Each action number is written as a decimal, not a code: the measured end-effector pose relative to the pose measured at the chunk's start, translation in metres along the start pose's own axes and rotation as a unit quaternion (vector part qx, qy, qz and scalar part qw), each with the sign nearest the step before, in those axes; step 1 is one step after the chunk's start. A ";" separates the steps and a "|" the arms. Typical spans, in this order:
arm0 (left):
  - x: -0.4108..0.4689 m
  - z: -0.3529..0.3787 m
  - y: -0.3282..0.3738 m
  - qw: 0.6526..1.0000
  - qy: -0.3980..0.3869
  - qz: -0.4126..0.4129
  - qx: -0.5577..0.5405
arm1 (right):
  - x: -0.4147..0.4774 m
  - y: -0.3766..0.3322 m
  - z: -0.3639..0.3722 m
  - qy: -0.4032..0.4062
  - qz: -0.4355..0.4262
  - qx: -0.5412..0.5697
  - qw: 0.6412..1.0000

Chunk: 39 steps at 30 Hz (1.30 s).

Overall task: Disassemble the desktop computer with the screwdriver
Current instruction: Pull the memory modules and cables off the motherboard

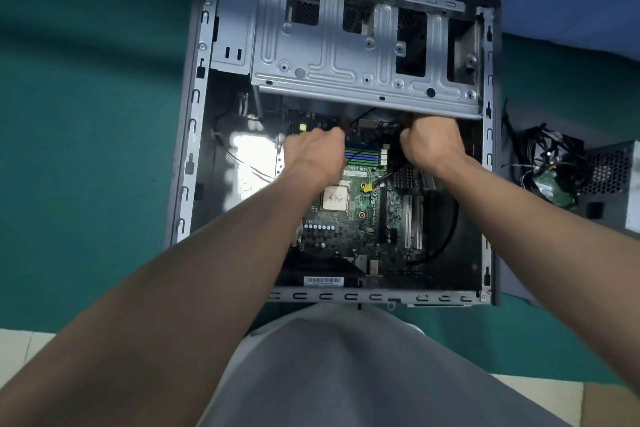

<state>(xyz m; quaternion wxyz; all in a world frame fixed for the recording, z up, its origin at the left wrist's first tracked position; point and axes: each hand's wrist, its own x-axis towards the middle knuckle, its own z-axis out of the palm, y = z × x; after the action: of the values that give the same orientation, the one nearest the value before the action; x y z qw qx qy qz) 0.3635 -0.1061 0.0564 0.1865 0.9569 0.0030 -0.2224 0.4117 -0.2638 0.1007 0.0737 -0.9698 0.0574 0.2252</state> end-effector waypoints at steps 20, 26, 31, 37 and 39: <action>-0.003 0.000 0.000 1.000 0.005 0.000 -0.002 | 0.001 -0.003 -0.001 -0.010 -0.020 -0.021 1.000; -0.003 -0.001 -0.001 1.000 0.003 0.003 -0.002 | 0.002 -0.001 -0.002 -0.011 -0.028 -0.020 0.999; -0.002 -0.001 -0.001 1.000 0.005 0.004 -0.006 | 0.002 -0.002 -0.003 -0.022 -0.021 -0.033 0.999; -0.002 0.000 -0.001 1.000 0.010 0.011 -0.005 | 0.004 -0.003 -0.005 -0.051 -0.027 -0.080 0.995; -0.002 0.000 -0.001 1.000 0.009 0.012 -0.001 | 0.006 -0.004 -0.005 -0.065 -0.024 -0.115 0.991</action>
<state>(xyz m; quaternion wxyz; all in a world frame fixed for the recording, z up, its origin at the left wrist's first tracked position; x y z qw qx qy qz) 0.3613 -0.1049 0.0572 0.1898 0.9588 -0.0070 -0.2111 0.4195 -0.2607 0.1030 -0.0290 -0.9562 0.0032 0.2911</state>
